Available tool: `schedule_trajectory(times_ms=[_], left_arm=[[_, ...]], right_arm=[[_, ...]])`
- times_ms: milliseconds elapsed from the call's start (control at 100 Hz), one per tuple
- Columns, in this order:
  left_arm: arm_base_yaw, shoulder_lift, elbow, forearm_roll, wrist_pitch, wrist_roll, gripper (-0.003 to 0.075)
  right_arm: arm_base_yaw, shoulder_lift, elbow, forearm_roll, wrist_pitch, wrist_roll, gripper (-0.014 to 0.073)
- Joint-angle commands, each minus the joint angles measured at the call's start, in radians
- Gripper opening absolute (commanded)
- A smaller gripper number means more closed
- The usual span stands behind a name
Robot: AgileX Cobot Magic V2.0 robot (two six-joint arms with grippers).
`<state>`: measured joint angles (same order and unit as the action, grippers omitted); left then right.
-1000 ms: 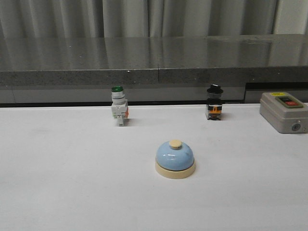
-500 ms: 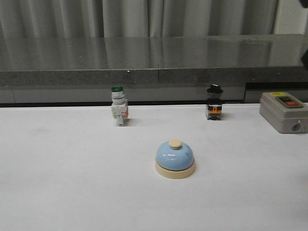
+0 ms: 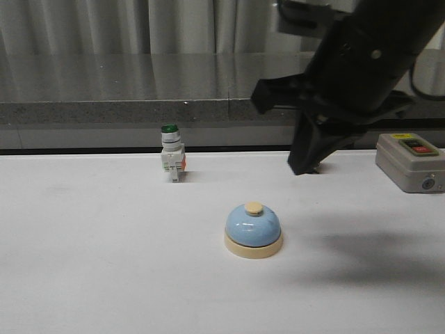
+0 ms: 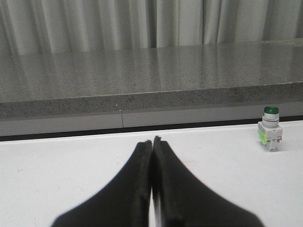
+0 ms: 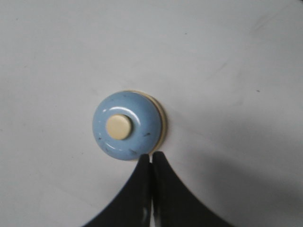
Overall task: Place and press bell with both arms
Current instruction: 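Lower the closed right gripper onto the bell's cream button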
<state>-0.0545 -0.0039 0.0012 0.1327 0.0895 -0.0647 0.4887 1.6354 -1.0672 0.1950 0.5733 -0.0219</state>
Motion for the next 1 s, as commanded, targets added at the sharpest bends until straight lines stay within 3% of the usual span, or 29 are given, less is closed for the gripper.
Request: schedule_trajectory(times_ms=[0, 640, 990], left_arm=[[0.000, -0.028, 0.041, -0.005, -0.081, -0.006, -0.0020], [0.000, -0.028, 0.041, -0.005, -0.081, -0.006, -0.0020], [0.000, -0.028, 0.041, -0.005, -0.081, -0.006, -0.0020]], right_arm=[[0.028, 0.011, -0.065, 0.011, -0.041, -0.011, -0.0060], [0.059, 0.183, -0.149, 0.011, 0.004, -0.011, -0.0060], [0.048, 0.046, -0.149, -0.043, -0.006, -0.010, -0.0060]])
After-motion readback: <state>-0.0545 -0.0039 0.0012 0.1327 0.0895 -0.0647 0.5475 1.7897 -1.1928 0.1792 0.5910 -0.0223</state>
